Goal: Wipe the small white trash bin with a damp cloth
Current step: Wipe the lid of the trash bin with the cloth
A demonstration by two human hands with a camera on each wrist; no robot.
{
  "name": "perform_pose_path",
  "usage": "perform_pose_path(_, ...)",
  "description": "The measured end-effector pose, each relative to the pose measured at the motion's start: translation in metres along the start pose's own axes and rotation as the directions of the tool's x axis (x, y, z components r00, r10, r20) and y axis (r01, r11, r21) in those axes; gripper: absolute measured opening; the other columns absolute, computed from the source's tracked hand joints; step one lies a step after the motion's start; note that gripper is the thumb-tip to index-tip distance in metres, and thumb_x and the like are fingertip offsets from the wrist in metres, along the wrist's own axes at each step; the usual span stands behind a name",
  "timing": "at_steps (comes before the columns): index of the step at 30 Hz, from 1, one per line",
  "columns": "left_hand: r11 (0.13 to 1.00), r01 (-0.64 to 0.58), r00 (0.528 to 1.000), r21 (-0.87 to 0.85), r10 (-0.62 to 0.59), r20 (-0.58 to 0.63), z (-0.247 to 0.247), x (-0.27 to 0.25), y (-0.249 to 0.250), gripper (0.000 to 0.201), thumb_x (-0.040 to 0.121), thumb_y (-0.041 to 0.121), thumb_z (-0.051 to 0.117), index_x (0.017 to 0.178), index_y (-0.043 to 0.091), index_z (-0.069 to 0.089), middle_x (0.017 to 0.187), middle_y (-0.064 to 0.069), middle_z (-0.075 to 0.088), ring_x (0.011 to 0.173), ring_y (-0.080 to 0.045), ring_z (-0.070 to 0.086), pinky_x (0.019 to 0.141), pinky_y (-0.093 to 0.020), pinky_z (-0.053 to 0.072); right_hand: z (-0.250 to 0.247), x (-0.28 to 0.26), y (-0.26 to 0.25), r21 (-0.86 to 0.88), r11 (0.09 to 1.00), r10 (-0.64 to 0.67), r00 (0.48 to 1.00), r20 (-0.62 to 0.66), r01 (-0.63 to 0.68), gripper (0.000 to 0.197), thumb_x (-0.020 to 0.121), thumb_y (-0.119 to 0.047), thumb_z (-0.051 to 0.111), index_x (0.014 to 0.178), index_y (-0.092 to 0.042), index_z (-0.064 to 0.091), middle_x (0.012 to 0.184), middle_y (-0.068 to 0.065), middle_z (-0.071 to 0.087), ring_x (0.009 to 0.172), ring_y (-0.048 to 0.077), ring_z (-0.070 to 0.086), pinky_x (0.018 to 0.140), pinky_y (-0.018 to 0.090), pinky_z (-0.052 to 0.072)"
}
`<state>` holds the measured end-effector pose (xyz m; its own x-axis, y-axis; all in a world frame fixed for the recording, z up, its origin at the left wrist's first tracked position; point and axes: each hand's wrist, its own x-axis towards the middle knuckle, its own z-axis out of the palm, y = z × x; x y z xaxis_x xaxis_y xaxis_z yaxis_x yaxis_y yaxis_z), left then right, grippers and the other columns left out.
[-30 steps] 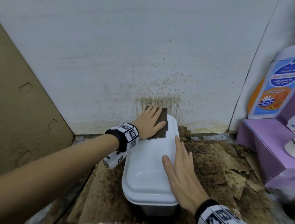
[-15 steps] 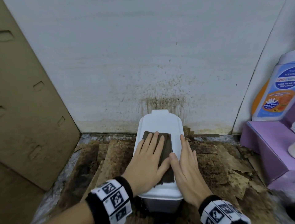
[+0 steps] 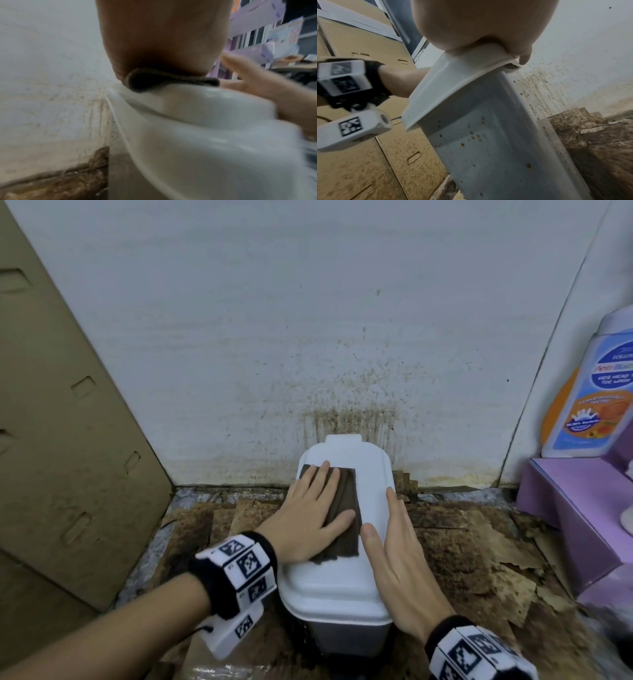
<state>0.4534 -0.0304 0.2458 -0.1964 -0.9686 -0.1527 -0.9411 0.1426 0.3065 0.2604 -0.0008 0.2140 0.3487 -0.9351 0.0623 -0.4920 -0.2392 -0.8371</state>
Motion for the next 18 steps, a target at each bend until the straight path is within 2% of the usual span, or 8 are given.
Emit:
perform_pose_path(6,0.996,0.033,0.998,-0.083,-0.028,0.062,-0.022,0.045,-0.021,0.086,0.102,0.061,0.034,0.161,0.021,-0.013,0.168,0.003,-0.026,0.154,-0.018,-0.025,0.127,-0.047,-0.001,0.0,0.002,0.002,0.016,1.0,-0.001,1.0,-0.005,0.001,0.077,0.095,-0.073,0.021,0.154,-0.044,-0.019,0.158,-0.035,-0.02,0.144,-0.014,-0.021,0.119,0.024,-0.005)
perform_pose_path(12,0.993,0.017,0.998,-0.114,-0.01,0.066,-0.038,0.072,-0.043,0.094,0.098,0.064,0.042,0.162,0.02,-0.01,0.169,-0.002,-0.022,0.158,-0.023,-0.009,0.127,-0.047,0.011,0.003,0.003,0.004,0.017,1.0,-0.002,1.0,-0.026,0.003,0.079,0.092,-0.078,0.019,0.154,-0.045,-0.017,0.159,-0.034,-0.018,0.144,-0.015,-0.02,0.119,0.024,-0.004)
perform_pose_path(16,0.988,0.005,1.0,-0.154,-0.003,0.012,-0.032,0.07,-0.043,0.094,0.098,0.063,0.044,0.163,0.018,-0.007,0.17,-0.003,-0.019,0.158,-0.02,-0.007,0.127,-0.043,0.012,0.002,0.002,0.005,0.019,1.0,-0.001,1.0,-0.031,0.001,0.08,0.09,-0.08,0.019,0.154,-0.046,-0.016,0.159,-0.035,-0.017,0.144,-0.016,-0.02,0.12,0.026,-0.003)
perform_pose_path(18,0.984,0.011,1.0,-0.179,-0.013,-0.007,-0.029,0.066,-0.04,0.095,0.098,0.063,0.045,0.163,0.017,-0.007,0.17,-0.003,-0.019,0.158,-0.021,-0.008,0.127,-0.045,0.012,0.003,0.002,0.005,0.019,1.0,0.002,0.999,-0.032,-0.001,0.082,0.088,-0.081,0.018,0.155,-0.046,-0.015,0.16,-0.035,-0.017,0.144,-0.016,-0.019,0.12,0.026,-0.003)
